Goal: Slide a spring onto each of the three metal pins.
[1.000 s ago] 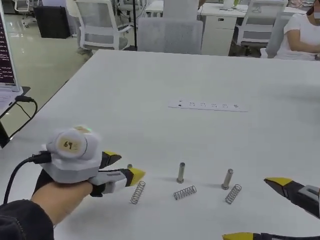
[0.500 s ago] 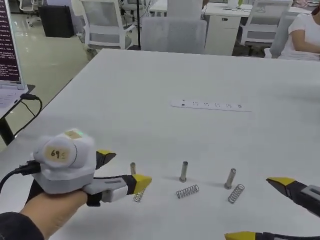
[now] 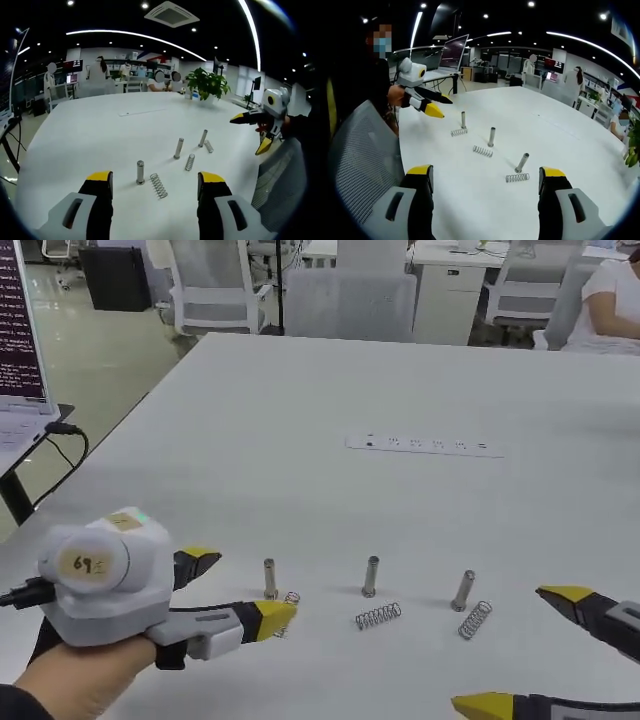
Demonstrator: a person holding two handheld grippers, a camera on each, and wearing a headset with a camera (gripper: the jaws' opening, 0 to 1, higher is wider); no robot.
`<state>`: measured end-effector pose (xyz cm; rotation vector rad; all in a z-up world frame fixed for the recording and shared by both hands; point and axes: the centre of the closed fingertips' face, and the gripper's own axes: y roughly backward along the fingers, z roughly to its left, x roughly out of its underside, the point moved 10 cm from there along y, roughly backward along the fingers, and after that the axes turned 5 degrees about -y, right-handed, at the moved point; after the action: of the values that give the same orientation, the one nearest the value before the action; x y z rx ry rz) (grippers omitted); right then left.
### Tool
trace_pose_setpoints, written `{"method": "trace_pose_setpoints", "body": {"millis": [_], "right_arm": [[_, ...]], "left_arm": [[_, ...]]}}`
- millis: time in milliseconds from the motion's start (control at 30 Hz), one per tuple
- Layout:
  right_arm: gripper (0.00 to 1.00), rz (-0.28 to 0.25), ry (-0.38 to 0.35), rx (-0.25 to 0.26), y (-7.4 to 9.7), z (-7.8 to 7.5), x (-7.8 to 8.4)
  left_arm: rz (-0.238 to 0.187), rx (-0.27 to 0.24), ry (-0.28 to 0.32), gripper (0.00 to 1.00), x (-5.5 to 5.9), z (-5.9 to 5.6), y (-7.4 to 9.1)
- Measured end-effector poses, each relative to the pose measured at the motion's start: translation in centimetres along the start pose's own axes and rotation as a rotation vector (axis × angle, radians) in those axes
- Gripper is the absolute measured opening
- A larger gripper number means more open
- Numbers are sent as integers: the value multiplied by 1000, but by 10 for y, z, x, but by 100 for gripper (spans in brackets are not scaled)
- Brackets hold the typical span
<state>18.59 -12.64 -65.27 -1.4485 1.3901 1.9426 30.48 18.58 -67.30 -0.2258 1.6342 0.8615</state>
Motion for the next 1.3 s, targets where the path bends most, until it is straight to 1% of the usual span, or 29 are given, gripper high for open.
{"method": "trace_pose_setpoints", "body": {"millis": [33,200,333,367,667,800,933,1133,1300], "right_arm": [[86,-1,0,0,0,0,0],[86,3,3,-2,0,1,1],[86,3,5,-4,0,1,0],[86,7,7,-4,0,2,0],[86,0,2,1,1,-2,0],[86,-4,0,1,1,-3,0],[86,1,2,-1,1,-4,1],[86,2,3,0,0,-4,1],[86,2,-2,1,0,-5,1]], "left_arm": [[-1,-3,-2,65,2,-2,2],[6,-3,-3,65,9,-3,8],[6,-4,1,64,9,-5,10],[4,0,3,64,9,-7,10],[37,27,-1,60,14,-12,3],[53,42,-13,58,17,-15,0],[57,49,-12,57,18,-15,-2],[81,69,-8,51,23,-16,-6],[100,82,-11,49,26,-16,-9]]}}
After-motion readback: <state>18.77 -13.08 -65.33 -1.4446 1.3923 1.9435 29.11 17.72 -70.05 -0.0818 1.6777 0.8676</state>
